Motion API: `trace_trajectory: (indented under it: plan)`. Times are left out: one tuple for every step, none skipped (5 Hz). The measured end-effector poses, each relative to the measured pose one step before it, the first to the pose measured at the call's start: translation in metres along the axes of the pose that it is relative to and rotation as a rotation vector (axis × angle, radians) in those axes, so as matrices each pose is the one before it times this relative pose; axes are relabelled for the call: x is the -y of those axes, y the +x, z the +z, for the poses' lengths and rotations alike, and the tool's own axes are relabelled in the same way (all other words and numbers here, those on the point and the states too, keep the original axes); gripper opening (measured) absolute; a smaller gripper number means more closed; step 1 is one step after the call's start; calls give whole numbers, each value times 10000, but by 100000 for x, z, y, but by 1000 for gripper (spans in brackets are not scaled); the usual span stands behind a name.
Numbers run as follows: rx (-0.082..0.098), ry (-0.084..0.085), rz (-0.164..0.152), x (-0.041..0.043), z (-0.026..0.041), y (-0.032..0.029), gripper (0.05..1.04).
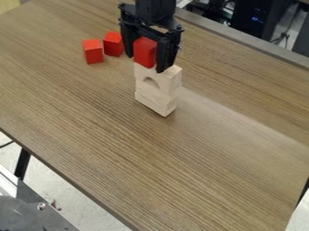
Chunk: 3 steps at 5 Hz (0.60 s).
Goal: Put the red cube on top of the arch
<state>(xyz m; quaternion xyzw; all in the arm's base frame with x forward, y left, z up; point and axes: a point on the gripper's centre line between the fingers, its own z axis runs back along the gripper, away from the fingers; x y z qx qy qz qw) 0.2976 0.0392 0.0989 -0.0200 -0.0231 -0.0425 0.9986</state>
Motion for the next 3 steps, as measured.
trace_trajectory:
  plan:
    - [414,61,-96,48,1425,-7,999]
    - [288,-96,-74,120,1319,-3,999]
    - [449,-120,-64,132,1974,165,999]
